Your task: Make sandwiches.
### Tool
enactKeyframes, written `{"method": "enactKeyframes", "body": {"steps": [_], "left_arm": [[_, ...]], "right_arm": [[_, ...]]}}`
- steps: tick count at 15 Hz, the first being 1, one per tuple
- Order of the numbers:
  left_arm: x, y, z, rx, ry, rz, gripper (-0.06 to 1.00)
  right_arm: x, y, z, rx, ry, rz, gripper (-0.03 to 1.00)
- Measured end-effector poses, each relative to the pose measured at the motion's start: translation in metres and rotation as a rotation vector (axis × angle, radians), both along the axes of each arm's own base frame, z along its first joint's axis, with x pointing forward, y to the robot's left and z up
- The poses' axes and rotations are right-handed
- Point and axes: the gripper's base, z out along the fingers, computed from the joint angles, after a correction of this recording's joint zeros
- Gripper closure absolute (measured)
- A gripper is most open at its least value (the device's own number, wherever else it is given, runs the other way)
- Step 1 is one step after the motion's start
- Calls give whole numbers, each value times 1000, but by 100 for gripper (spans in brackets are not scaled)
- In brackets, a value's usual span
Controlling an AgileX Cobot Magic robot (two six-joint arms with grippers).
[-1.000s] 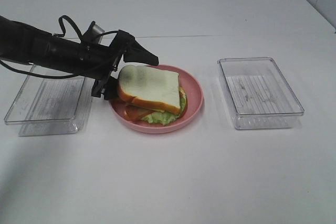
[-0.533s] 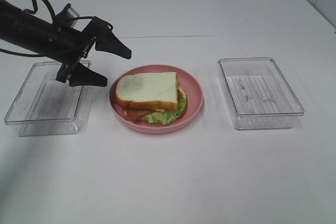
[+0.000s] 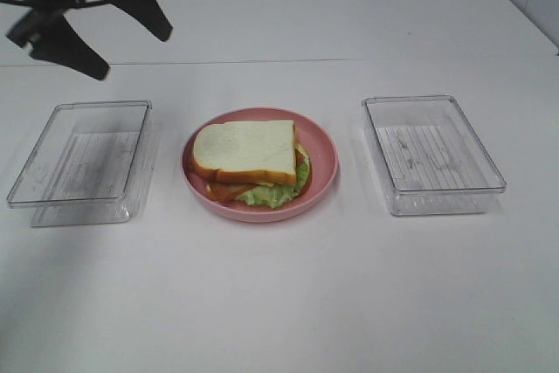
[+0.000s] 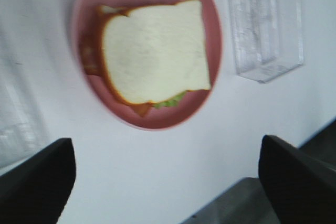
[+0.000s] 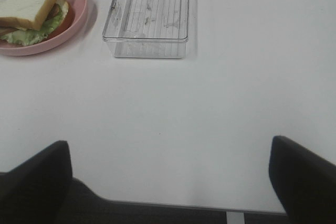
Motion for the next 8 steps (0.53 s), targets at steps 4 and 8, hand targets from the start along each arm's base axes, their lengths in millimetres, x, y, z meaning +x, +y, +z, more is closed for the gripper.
{"method": "enactKeyframes", "body": {"steps": [4, 8], "left_arm": [[-43, 29, 77, 262, -214, 58, 10], [-171, 53, 173, 321, -506, 204, 10]], "right_arm": [[0, 0, 0, 3, 0, 2, -1], [0, 1, 0, 5, 0, 3, -1]]}}
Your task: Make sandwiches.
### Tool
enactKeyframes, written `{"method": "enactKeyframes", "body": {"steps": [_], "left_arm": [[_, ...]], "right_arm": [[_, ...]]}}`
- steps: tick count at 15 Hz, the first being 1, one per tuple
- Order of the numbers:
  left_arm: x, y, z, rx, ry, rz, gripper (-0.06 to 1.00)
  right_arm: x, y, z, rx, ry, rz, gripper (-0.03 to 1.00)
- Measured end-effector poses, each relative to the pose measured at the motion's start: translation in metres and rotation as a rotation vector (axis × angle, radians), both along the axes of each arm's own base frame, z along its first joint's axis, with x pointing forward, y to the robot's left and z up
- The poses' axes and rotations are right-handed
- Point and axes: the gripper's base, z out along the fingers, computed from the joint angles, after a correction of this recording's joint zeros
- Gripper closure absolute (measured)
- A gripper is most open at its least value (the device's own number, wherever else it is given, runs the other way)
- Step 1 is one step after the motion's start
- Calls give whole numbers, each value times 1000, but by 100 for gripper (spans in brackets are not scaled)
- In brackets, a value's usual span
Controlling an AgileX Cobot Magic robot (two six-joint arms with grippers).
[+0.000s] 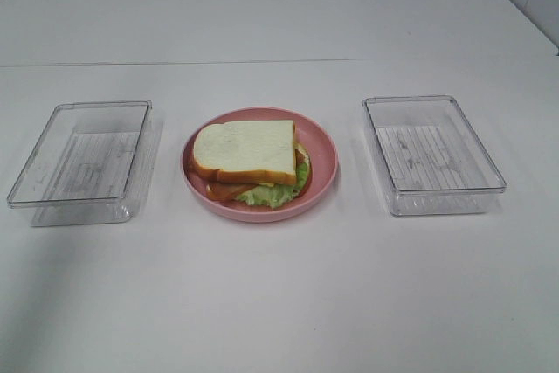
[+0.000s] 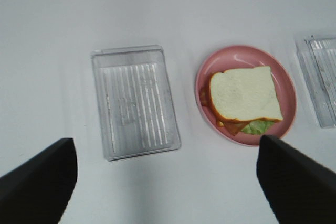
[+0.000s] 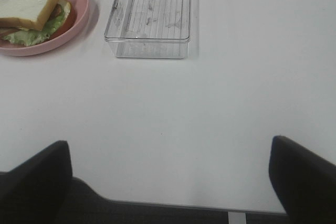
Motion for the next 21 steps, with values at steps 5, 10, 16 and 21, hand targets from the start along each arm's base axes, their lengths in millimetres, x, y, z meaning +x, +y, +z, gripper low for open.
{"method": "enactKeyframes", "body": {"steps": [5, 10, 16, 21], "left_arm": [[-152, 23, 32, 18, -323, 80, 6], [-229, 33, 0, 91, -452, 57, -5], [-261, 41, -102, 223, -410, 25, -5], [-256, 37, -163, 201, -312, -7, -5]], "right_arm": [[0, 0, 0, 0, 0, 0, -1], [0, 0, 0, 0, 0, 0, -1], [0, 0, 0, 0, 0, 0, -1], [0, 0, 0, 1, 0, 1, -1]]}}
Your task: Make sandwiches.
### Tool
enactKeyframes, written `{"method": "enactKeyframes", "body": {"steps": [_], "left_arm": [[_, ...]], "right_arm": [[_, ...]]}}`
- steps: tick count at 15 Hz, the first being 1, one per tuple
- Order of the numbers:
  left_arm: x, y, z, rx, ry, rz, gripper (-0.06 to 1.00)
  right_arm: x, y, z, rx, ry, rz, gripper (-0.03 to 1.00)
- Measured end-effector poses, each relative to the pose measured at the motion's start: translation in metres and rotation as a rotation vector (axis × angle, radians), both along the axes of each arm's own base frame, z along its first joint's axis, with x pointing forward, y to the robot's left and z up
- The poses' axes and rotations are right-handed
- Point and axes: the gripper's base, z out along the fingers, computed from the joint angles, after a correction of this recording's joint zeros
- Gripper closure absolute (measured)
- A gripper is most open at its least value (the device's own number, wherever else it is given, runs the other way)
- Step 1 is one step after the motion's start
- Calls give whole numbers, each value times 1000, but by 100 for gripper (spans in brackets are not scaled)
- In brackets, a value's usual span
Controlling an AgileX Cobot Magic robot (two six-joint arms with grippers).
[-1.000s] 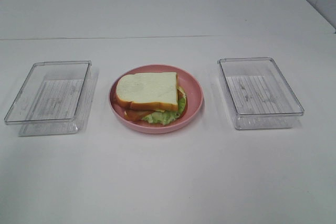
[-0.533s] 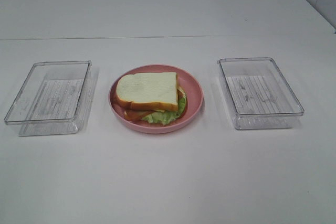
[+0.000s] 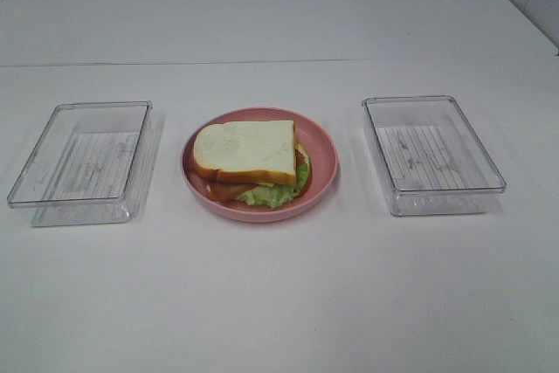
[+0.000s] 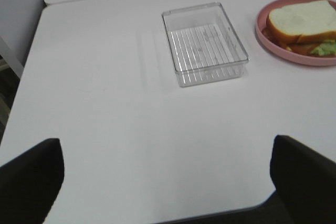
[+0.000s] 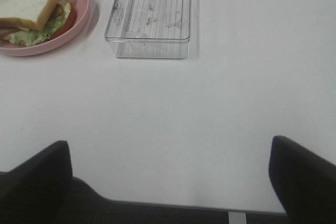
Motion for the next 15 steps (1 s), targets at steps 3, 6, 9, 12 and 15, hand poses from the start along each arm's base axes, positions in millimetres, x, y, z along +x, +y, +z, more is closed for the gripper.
{"method": "enactKeyframes", "body": {"steps": [3, 6, 9, 12, 15], "left_arm": [[6, -1, -7, 6, 5, -3, -5], [16, -2, -11, 50, -56, -40, -5], [17, -2, -11, 50, -64, -42, -5], [17, -3, -11, 49, -65, -40, -5], [17, -4, -11, 47, -64, 46, -5]], "right_arm": [[0, 0, 0, 0, 0, 0, -1], [0, 0, 0, 0, 0, 0, -1], [0, 0, 0, 0, 0, 0, -1], [0, 0, 0, 0, 0, 0, -1], [0, 0, 0, 0, 0, 0, -1]]}}
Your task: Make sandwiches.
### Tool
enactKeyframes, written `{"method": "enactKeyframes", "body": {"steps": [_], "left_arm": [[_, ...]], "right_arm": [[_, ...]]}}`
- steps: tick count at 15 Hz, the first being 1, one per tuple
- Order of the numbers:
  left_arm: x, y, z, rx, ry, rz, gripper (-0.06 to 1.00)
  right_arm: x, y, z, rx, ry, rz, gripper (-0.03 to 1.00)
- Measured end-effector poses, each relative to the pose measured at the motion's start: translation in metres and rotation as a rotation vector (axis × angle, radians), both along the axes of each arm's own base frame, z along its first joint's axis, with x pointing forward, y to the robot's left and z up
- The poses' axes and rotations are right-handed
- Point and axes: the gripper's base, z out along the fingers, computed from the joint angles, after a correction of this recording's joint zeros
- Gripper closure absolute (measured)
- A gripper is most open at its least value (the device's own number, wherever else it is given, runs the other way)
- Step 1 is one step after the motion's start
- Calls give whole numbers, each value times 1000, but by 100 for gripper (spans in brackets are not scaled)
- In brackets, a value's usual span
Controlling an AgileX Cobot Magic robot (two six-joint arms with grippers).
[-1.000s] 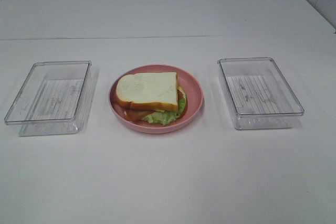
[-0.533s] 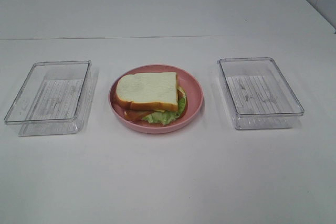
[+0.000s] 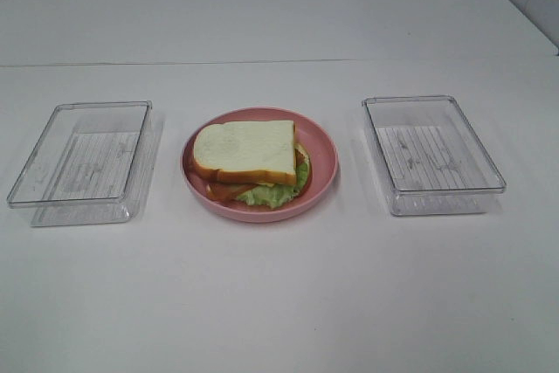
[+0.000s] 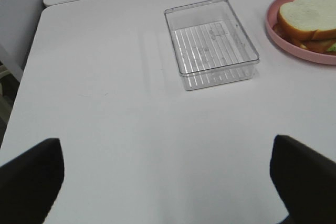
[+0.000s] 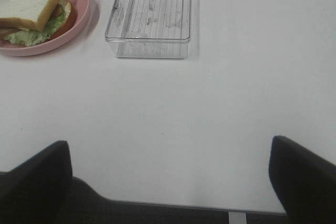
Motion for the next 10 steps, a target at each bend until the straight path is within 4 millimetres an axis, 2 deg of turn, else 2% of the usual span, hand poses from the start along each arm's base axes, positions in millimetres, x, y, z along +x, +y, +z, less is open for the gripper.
{"method": "enactKeyframes", "body": {"steps": [10], "left_arm": [[0, 0, 0, 0, 0, 28, -5]], "right_arm": [[0, 0, 0, 0, 0, 0, -1]]}}
